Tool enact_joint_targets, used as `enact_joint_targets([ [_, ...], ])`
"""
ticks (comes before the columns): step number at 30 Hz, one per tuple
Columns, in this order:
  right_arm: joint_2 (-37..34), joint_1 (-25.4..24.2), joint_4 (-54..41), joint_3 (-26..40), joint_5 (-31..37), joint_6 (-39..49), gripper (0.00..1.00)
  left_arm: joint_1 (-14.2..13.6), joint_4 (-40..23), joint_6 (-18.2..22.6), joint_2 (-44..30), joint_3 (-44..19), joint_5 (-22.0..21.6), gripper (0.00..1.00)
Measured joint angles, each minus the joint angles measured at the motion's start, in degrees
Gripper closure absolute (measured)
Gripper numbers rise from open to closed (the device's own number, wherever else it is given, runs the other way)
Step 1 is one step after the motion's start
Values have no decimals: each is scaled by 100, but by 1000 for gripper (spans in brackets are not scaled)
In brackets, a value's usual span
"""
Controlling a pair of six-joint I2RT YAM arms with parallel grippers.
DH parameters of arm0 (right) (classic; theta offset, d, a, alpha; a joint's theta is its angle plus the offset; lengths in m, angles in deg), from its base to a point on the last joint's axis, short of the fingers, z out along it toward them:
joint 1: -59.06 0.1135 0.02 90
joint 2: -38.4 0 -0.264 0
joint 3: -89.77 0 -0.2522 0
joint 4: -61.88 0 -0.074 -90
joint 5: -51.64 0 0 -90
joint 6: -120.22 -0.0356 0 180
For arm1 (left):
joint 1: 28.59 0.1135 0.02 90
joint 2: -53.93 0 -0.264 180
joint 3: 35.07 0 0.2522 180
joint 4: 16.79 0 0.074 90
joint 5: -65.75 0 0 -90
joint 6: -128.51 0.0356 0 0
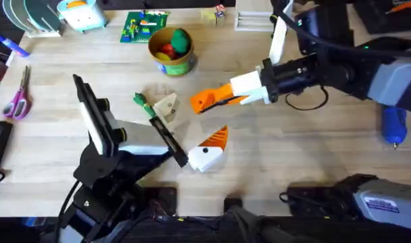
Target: Pick up the gripper from the table and insert it into the empty holder that is missing its gripper. Then pick up a screw, insert it into the mounting hole, and use the screwdriver to tighten it. Finally, clean up the table by picking up the vegetable and placing it into the bucket.
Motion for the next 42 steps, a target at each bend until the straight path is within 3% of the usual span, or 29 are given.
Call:
enact_joint_targets([
  [7,-603,2,442,-2,-955,-367,991,0,0,0,-1,0,1,8],
  [15,-1088,16,1323,-2,-1511,-1035,991,0,0,0,-1,0,-1,8],
  [42,-1589,525,2634,-7,-1504,-2100,992,13,-11,-86,-1,0,-193,8],
])
